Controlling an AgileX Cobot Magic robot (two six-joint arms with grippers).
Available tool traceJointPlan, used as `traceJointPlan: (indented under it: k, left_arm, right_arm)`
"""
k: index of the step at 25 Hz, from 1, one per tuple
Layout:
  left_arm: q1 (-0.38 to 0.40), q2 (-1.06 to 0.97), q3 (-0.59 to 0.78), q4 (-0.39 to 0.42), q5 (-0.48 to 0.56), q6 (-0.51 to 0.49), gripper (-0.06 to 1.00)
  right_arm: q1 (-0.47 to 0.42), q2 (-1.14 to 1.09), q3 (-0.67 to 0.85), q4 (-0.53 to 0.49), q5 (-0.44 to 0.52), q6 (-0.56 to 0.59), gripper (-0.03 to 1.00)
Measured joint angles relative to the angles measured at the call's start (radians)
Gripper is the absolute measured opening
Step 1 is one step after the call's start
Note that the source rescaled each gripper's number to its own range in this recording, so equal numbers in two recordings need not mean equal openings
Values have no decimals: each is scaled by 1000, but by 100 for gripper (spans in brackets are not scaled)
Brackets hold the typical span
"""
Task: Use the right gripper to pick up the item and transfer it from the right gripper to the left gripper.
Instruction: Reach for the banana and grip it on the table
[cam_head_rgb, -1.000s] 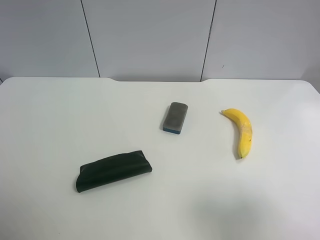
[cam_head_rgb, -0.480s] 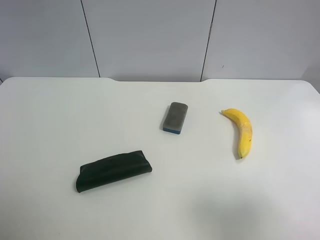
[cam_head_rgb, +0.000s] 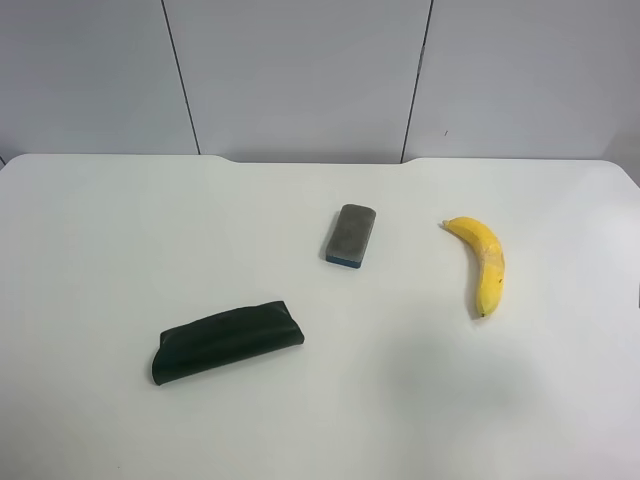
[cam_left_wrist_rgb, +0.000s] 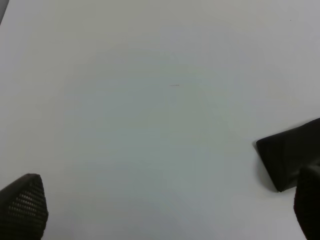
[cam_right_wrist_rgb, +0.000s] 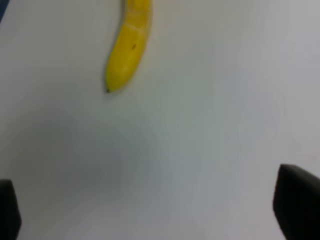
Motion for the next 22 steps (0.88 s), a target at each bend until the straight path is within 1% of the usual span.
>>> traceJointPlan:
  k: [2,3,4,7,17,22]
  left_arm:
    - [0,0,0,0,0,0,100]
    - [0,0,0,0,0,0,100]
    - [0,0,0,0,0,0,100]
    - [0,0,0,0,0,0,100]
    - [0,0,0,0,0,0,100]
    - [0,0,0,0,0,0,100]
  right_arm:
    - [0,102,-24,-14,-5,8,100]
    - [0,102,-24,-14,-5,8,100]
    - [0,153,-36,-14,-8,10,100]
    - [0,295,-93,-14,-12,18,100]
    - [0,735,-375,-14,-19,25,100]
    - [0,909,-469,-7,-20,32,100]
